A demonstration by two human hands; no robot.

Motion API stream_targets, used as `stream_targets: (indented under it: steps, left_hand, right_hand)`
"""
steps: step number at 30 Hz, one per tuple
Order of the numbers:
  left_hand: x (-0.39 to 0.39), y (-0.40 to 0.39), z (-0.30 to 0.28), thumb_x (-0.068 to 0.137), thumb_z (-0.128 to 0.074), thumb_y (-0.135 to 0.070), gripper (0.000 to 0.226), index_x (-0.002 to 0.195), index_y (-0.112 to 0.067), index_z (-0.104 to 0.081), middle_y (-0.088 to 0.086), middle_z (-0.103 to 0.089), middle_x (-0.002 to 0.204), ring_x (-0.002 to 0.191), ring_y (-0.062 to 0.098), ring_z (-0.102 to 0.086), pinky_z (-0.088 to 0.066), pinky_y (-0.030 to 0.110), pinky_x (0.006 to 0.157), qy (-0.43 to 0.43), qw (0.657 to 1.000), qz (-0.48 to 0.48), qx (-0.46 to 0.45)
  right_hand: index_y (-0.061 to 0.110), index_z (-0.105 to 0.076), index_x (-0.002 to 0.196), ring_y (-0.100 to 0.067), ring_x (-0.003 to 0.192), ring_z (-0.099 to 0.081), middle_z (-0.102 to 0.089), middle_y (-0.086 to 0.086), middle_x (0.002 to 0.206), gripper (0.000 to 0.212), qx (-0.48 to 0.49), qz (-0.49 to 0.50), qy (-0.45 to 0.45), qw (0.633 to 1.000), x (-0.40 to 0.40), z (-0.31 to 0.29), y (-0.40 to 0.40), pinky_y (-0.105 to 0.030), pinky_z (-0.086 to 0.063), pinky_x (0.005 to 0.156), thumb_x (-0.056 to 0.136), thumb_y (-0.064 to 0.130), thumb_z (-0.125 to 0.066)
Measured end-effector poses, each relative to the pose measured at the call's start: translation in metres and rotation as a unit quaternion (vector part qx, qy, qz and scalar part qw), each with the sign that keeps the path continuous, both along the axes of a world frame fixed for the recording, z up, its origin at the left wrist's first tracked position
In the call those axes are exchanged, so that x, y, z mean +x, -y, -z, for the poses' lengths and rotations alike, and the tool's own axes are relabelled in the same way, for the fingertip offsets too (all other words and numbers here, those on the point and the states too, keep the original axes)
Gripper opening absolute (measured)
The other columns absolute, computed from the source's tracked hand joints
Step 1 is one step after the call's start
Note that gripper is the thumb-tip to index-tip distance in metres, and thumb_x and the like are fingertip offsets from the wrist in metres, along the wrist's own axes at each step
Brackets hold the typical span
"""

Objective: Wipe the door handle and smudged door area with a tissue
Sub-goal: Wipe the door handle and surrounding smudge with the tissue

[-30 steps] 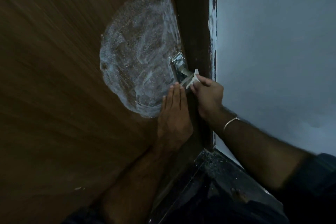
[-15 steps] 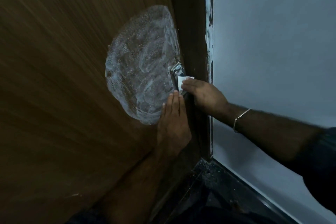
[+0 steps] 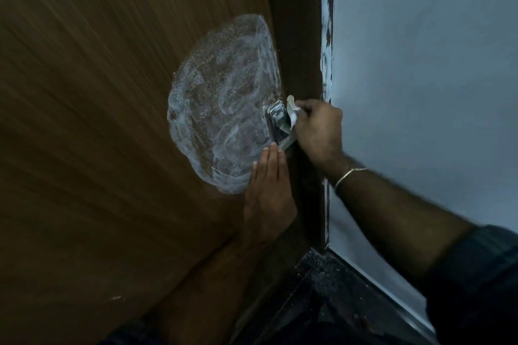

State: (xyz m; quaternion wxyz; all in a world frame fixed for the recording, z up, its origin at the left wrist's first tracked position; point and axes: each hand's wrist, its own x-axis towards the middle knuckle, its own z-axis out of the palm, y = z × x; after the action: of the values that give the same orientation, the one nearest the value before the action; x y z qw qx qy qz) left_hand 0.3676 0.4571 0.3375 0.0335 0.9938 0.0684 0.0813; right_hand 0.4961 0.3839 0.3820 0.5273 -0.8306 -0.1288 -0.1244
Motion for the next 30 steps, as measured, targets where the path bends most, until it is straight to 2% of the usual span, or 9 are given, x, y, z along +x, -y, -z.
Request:
stream_targets:
  steps: [4, 8, 11, 13, 16, 19, 22, 28, 30]
  left_hand:
    - [0.003, -0.006, 0.003, 0.09, -0.049, -0.038, 0.082, 0.157, -0.006, -0.015, 0.014, -0.01, 0.165, 0.153, 0.027, -0.004, -0.007, 0.048, 0.124, 0.0, 1.0, 0.014, -0.026]
    - [0.003, -0.006, 0.005, 0.087, -0.032, -0.051, 0.079, 0.147, 0.0, -0.039, 0.023, -0.035, 0.154, 0.146, 0.037, -0.028, -0.015, 0.049, 0.12, 0.051, 0.996, 0.017, -0.065]
    - [0.001, -0.006, 0.007, 0.088, -0.034, -0.043, 0.073, 0.148, -0.003, -0.04, 0.02, -0.033, 0.156, 0.147, 0.035, -0.025, -0.022, 0.053, 0.12, 0.04, 0.998, 0.02, -0.04]
    - [0.003, -0.008, 0.007, 0.086, -0.035, -0.042, 0.072, 0.144, -0.001, -0.045, 0.023, -0.041, 0.151, 0.143, 0.037, -0.032, -0.022, 0.054, 0.119, 0.046, 0.998, 0.02, -0.039]
    - [0.001, -0.003, 0.003, 0.087, -0.036, -0.037, 0.076, 0.154, -0.003, -0.025, 0.018, -0.021, 0.162, 0.151, 0.031, -0.013, -0.009, 0.046, 0.124, 0.03, 0.999, 0.017, -0.031]
    - [0.0, -0.002, 0.001, 0.088, -0.049, -0.021, 0.081, 0.157, -0.006, -0.01, 0.014, -0.004, 0.165, 0.153, 0.028, 0.0, -0.005, 0.046, 0.125, 0.028, 0.999, 0.009, -0.025]
    - [0.002, -0.001, 0.002, 0.089, -0.05, -0.021, 0.082, 0.157, -0.006, -0.006, 0.014, -0.001, 0.166, 0.153, 0.027, 0.004, -0.001, 0.043, 0.125, 0.006, 1.0, 0.009, -0.025]
    - [0.001, 0.0, 0.004, 0.085, -0.052, -0.018, 0.085, 0.157, -0.004, -0.009, 0.015, -0.002, 0.165, 0.153, 0.029, 0.002, -0.007, 0.045, 0.124, 0.011, 1.0, 0.001, -0.004]
    - [0.002, 0.0, 0.003, 0.086, -0.053, -0.019, 0.086, 0.157, -0.005, -0.008, 0.015, -0.002, 0.165, 0.153, 0.027, 0.002, -0.004, 0.043, 0.125, 0.0, 1.0, 0.0, -0.013]
  right_hand:
    - [0.004, -0.068, 0.121, -0.016, 0.105, -0.068, -0.072, -0.008, 0.117, 0.029, 0.077, -0.01, -0.022, 0.997, -0.03, 0.017, -0.024, 0.008, -0.032, 0.084, 0.096, 0.012, -0.057]
    - [0.002, -0.067, 0.122, -0.018, 0.108, -0.068, -0.071, -0.011, 0.118, 0.029, 0.114, -0.018, -0.042, 0.992, -0.031, 0.022, -0.037, 0.012, -0.031, 0.082, 0.096, 0.01, -0.057]
    - [0.006, -0.068, 0.121, -0.02, 0.11, -0.067, -0.071, -0.01, 0.119, 0.028, 0.168, 0.066, -0.083, 0.98, -0.016, 0.009, -0.043, -0.001, -0.036, 0.088, 0.094, 0.012, -0.06]
    - [0.003, -0.068, 0.12, -0.021, 0.119, -0.063, -0.068, -0.013, 0.123, 0.029, 0.139, 0.029, -0.025, 0.989, -0.017, 0.005, -0.048, -0.007, -0.033, 0.1, 0.093, 0.005, -0.059]
    - [-0.001, -0.068, 0.118, -0.023, 0.125, -0.059, -0.065, -0.017, 0.126, 0.033, 0.077, -0.058, 0.085, 0.992, -0.013, 0.017, -0.039, -0.015, -0.031, 0.112, 0.088, -0.006, -0.055]
    - [0.001, -0.071, 0.116, -0.019, 0.115, -0.065, -0.07, -0.011, 0.121, 0.033, 0.088, -0.029, 0.047, 0.995, 0.003, 0.014, -0.032, -0.014, -0.038, 0.107, 0.088, -0.006, -0.055]
    - [-0.002, -0.071, 0.113, -0.02, 0.114, -0.065, -0.07, -0.014, 0.119, 0.032, 0.077, -0.037, 0.066, 0.994, -0.003, 0.012, -0.035, -0.001, -0.029, 0.103, 0.085, -0.01, -0.057]
    - [-0.003, -0.075, 0.098, -0.023, 0.099, -0.068, -0.072, -0.015, 0.108, 0.029, 0.068, -0.045, 0.093, 0.992, 0.01, 0.008, -0.023, -0.009, -0.044, 0.095, 0.078, -0.015, -0.058]
    - [-0.003, -0.075, 0.092, -0.026, 0.093, -0.066, -0.07, -0.015, 0.1, 0.026, 0.045, -0.063, 0.128, 0.989, 0.004, 0.008, -0.03, -0.02, -0.051, 0.093, 0.076, -0.015, -0.058]
